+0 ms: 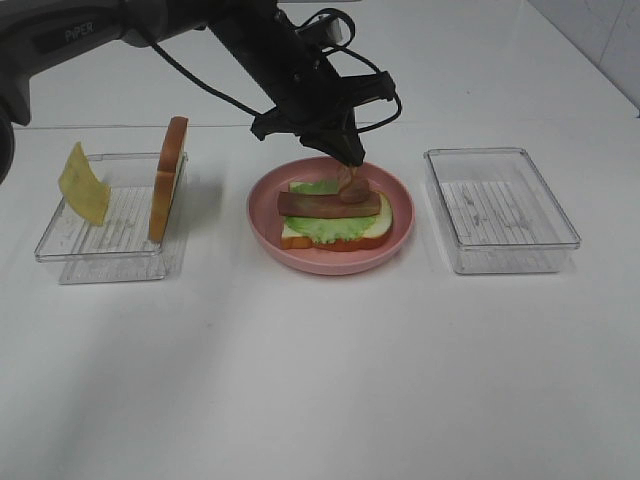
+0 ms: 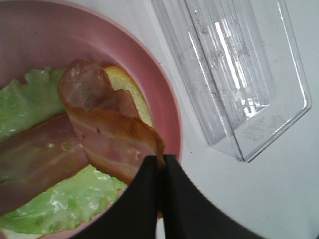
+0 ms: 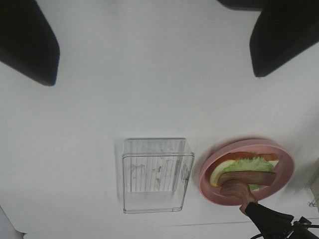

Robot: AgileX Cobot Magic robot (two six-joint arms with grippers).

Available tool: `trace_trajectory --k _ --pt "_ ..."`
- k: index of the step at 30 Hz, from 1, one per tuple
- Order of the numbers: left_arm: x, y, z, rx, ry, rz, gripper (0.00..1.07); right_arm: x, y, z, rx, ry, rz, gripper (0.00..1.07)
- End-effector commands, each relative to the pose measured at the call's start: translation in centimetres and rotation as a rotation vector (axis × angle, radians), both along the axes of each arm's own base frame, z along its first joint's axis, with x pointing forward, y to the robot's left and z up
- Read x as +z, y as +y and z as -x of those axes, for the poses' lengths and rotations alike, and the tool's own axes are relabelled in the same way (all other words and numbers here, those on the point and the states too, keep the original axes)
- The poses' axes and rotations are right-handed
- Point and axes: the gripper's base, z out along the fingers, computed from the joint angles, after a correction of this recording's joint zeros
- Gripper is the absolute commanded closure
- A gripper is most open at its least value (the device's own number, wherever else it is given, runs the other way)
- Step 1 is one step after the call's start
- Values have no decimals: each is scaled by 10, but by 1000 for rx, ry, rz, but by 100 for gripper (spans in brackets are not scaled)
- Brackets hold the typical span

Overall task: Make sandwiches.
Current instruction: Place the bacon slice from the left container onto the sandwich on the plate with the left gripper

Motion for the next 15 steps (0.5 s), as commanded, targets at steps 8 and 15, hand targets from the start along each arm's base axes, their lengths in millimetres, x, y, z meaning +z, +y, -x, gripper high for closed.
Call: trace_trajectory --k 8,15 --pt "-5 21 -1 93 26 -240 107 0 0 3 5 -26 5 9" --pt "-8 21 0 91 42 -237 107 0 0 3 5 -26 5 9"
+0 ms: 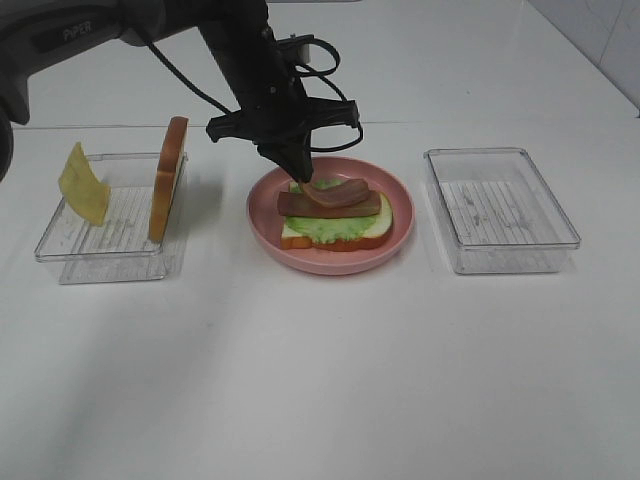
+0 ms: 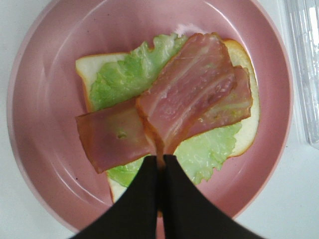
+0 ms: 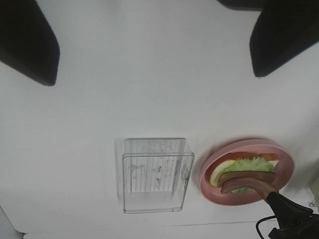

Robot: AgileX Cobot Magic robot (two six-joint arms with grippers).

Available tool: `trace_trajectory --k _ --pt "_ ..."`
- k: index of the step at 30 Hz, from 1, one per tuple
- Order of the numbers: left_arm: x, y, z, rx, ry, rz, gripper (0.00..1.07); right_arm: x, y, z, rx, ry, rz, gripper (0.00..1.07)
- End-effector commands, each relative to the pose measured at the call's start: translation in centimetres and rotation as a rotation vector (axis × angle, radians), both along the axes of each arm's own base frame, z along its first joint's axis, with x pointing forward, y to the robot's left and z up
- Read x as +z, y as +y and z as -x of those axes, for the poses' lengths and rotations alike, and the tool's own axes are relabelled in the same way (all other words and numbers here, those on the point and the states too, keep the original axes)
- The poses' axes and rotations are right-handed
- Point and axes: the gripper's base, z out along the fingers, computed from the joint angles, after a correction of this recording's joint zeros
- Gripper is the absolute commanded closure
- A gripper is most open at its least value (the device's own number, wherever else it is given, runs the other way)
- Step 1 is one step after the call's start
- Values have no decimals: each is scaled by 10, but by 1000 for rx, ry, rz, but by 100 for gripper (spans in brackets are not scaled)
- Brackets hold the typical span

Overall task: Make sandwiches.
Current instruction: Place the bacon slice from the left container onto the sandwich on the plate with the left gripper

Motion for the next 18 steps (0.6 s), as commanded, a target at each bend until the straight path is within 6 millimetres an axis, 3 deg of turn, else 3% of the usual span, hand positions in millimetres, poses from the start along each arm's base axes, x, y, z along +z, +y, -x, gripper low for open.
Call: trace_trajectory --k 1,10,13,14,15,16,17,18 --pt "3 -2 1 5 7 8 107 0 0 3 5 -26 5 9" --pt "2 -2 3 2 19 0 102 0 0 3 5 -26 5 9" --pt "2 -1 4 9 30 -5 90 0 0 3 5 -26 5 9" --pt "2 -1 4 10 36 -9 76 0 0 3 5 -26 5 9" --pt "2 -1 4 10 36 -9 76 0 0 3 5 -26 5 9" --pt "2 -1 4 9 38 -9 68 0 0 3 5 -26 5 9" --pt "3 0 5 11 42 -11 52 0 0 3 5 -26 5 9" --pt "3 0 5 11 42 -11 52 0 0 3 5 -26 5 9"
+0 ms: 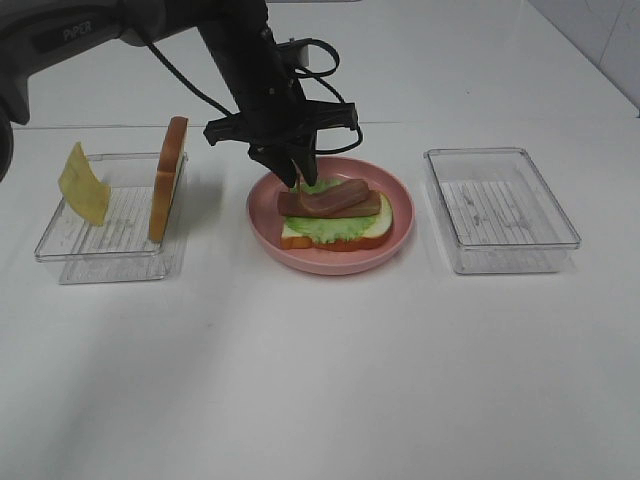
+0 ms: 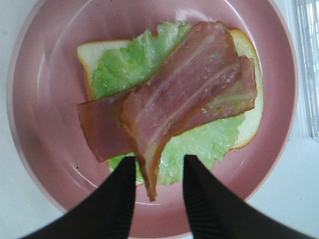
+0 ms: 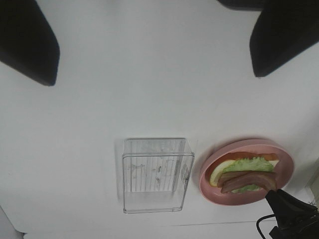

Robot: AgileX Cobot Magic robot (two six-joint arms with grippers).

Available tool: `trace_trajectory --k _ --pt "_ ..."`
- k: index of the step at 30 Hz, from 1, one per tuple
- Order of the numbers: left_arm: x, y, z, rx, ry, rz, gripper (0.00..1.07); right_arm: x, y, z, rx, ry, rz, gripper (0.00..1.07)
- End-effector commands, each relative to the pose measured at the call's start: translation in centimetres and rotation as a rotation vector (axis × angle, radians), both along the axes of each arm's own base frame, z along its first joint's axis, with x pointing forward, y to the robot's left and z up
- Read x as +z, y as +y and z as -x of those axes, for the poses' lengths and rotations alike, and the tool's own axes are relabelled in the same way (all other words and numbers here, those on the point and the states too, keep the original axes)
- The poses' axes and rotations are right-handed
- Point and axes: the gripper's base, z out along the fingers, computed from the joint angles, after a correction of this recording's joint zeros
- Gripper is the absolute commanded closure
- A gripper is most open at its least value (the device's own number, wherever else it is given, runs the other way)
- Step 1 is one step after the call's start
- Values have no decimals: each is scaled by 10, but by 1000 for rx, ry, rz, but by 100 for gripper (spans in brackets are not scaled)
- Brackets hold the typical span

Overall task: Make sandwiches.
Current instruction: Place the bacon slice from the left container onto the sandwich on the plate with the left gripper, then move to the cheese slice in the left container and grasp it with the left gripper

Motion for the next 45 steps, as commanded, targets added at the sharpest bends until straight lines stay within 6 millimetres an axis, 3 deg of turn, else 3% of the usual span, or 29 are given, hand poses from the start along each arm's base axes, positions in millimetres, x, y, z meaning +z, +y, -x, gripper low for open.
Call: trace_trajectory --k 1,2,3,5,7,11,12,14,15,16,18,19,20,21,22,24,25,27,28,29,31,32,34,36,37,43,45 --pt "4 -1 3 2 12 -3 43 0 0 3 5 -26 5 9" --pt "6 0 4 0 19 -7 28 0 0 3 5 -26 5 9" --pt "6 0 4 0 19 -7 28 0 0 3 5 -26 5 9" --pt "13 1 5 -26 3 -17 9 0 0 3 5 -26 5 9" --pt "20 3 7 -53 -9 -33 5 0 0 3 5 -26 5 9" --pt "35 6 8 -61 -40 -42 5 0 0 3 5 -26 5 9" --pt "50 7 10 -60 -70 -31 5 0 0 3 5 -26 5 9" --pt "56 7 11 -59 -82 -25 5 0 0 3 5 -26 5 9" --pt "72 9 14 -58 -111 -12 5 0 0 3 5 -26 5 9" --pt "72 9 14 -58 -111 -12 5 0 0 3 5 -26 5 9" --pt "97 14 19 -75 -170 -9 5 0 0 3 5 -26 5 9" --pt "97 14 19 -75 -170 -9 5 0 0 3 5 -26 5 9" --pt "115 19 24 -82 -213 -16 5 0 0 3 5 -26 5 9" --pt "115 19 24 -82 -213 -16 5 0 0 3 5 -26 5 9" --pt "131 25 29 -94 -256 -33 5 0 0 3 5 -26 5 9" --pt "137 28 32 -93 -273 -49 5 0 0 3 5 -26 5 9" --pt "150 41 35 -77 -311 -96 5 0 0 3 5 -26 5 9" --pt "153 46 37 -69 -317 -114 5 0 0 3 5 -26 5 9" --pt "160 66 38 -44 -321 -149 5 0 0 3 5 -26 5 9" --pt "160 66 38 -44 -321 -149 5 0 0 3 5 -26 5 9" --pt "162 98 39 0 -297 -172 5 0 0 3 5 -26 5 9" --pt "162 98 39 0 -297 -172 5 0 0 3 5 -26 5 9" --pt "153 146 36 85 -235 -210 5 0 0 3 5 -26 5 9" --pt "150 157 35 105 -219 -217 6 0 0 3 5 -26 5 9" --pt "143 178 32 153 -189 -226 6 0 0 3 5 -26 5 9" --pt "131 204 24 195 -151 -225 6 0 0 3 5 -26 5 9" --pt "118 219 17 211 -122 -239 6 0 0 3 5 -26 5 9"
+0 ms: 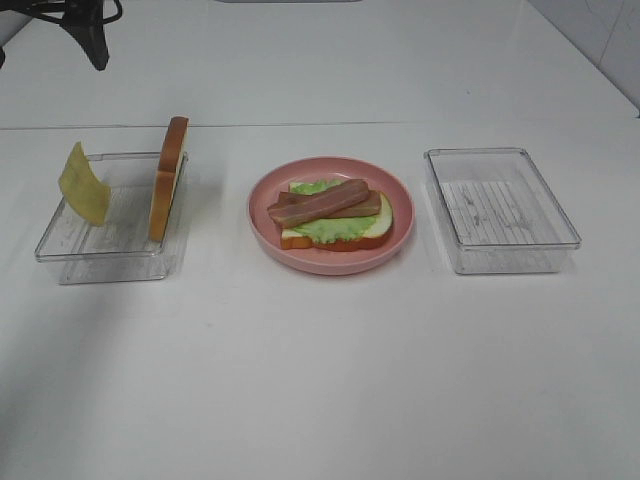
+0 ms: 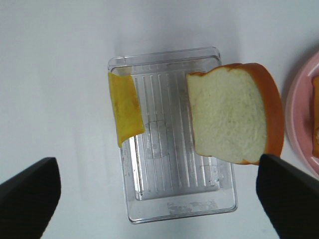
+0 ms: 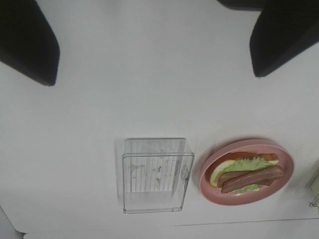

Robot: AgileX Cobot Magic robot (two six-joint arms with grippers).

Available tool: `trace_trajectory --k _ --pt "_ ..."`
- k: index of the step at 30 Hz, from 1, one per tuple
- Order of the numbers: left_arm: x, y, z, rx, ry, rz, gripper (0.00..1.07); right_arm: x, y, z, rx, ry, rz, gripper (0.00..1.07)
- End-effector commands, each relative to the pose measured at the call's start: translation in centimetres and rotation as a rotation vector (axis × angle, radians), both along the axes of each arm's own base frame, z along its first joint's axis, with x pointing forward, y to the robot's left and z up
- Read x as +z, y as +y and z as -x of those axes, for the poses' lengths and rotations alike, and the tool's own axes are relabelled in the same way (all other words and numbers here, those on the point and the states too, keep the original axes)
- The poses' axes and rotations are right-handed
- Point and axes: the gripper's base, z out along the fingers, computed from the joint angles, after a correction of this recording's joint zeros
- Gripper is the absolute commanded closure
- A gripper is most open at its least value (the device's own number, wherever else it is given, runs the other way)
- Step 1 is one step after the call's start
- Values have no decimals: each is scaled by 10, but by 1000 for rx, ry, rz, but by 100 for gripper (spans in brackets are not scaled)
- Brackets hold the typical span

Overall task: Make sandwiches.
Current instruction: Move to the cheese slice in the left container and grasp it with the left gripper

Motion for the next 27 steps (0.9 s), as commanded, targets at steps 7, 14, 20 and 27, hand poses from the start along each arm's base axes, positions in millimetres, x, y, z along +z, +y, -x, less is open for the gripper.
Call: trace_trajectory --k 7,14,20,27 --pt "-41 21 -12 22 141 -22 6 0 0 3 5 -26 5 9" --pt "-95 36 -29 52 224 -36 6 0 0 3 5 -26 5 9" --pt "-121 41 -48 41 229 -56 6 0 0 3 5 -26 5 9" --pt "-134 40 -59 41 245 -44 6 0 0 3 5 -26 5 9"
